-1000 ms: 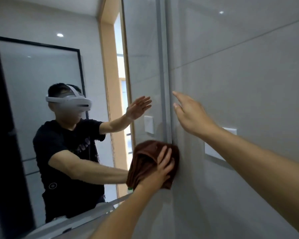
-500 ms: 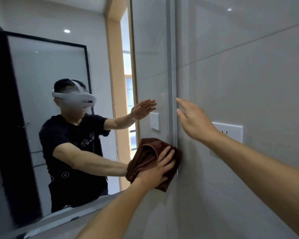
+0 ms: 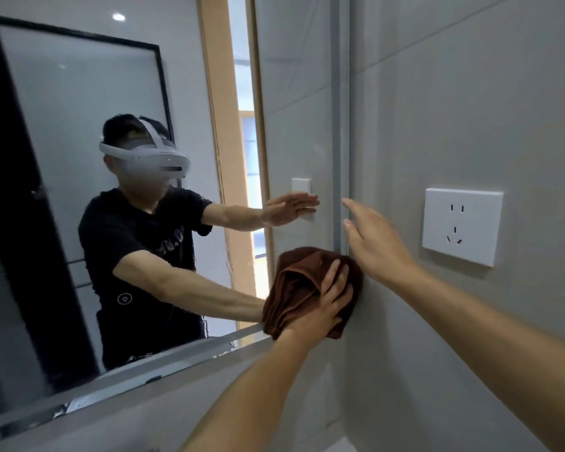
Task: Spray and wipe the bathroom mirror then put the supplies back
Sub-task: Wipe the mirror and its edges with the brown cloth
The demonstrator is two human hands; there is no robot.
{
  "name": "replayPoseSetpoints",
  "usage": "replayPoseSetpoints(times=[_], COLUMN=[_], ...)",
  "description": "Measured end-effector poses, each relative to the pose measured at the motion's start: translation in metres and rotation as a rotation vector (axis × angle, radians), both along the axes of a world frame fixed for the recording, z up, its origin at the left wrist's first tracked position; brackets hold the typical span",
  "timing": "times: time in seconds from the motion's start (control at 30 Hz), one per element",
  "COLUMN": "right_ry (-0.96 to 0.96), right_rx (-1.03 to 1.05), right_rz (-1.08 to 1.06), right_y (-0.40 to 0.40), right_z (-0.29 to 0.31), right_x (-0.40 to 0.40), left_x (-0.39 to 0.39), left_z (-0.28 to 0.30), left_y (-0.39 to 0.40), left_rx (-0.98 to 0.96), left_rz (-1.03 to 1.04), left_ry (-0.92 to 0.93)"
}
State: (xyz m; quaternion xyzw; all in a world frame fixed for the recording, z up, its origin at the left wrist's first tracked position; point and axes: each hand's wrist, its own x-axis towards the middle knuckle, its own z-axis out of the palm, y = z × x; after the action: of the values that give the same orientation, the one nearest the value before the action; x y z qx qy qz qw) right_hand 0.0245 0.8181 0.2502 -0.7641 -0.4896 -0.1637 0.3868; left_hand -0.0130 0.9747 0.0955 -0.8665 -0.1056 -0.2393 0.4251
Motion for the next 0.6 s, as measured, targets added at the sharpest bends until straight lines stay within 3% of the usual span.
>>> replayPoseSetpoints(times=[0.2, 0.6], right_ry=[0.049, 0.014], right_rx=[-0.004, 0.048], right_rz=[-0.003, 0.091], right_y=[-0.005, -0.005], right_z=[-0.014, 0.018], right_x=[-0.008, -0.074], left_x=[-0.032, -0.201], left_z=[-0.005, 0.038], left_y=[0.01, 0.052], left_rx=[-0.049, -0.019], left_rz=[-0.021, -0.103], left_ry=[0.056, 0.102])
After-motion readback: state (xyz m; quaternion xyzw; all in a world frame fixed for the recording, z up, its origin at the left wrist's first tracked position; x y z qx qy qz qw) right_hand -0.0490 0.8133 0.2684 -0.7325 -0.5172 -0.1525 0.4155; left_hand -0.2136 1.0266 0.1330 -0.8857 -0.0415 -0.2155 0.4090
